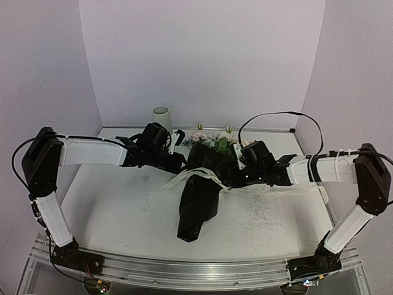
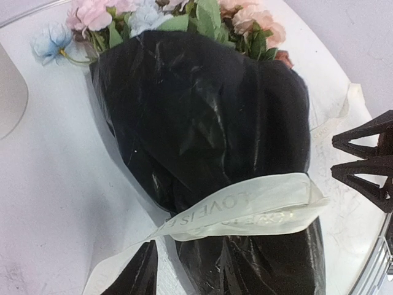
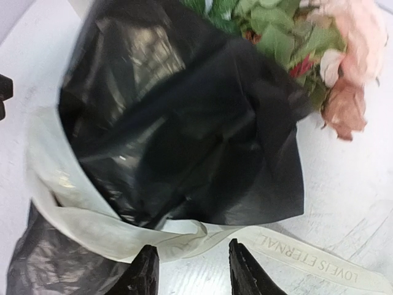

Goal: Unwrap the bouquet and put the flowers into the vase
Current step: Untie the ribbon from the wrapping paper.

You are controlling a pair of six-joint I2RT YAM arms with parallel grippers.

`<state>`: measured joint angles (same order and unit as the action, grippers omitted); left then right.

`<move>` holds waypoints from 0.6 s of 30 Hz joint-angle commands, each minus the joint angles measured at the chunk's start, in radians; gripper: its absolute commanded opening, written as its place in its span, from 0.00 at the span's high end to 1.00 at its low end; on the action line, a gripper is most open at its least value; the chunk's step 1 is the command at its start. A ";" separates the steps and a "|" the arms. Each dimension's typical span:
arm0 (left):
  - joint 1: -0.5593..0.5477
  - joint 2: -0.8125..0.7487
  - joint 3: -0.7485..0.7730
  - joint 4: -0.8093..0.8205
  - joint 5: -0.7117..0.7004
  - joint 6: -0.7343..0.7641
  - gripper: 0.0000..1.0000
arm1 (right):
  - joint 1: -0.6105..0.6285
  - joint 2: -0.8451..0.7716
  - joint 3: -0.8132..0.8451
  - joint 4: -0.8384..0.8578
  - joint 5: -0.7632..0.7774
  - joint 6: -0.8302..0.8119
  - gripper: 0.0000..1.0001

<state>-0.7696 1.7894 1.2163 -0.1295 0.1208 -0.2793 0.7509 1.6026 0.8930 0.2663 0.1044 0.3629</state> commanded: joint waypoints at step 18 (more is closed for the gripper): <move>-0.022 -0.133 -0.065 0.125 0.258 0.270 0.41 | -0.002 -0.138 -0.084 0.116 -0.202 -0.108 0.50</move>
<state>-0.7761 1.6393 1.1492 -0.0464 0.2655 -0.1248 0.7509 1.4414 0.8097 0.3664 -0.0328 0.2844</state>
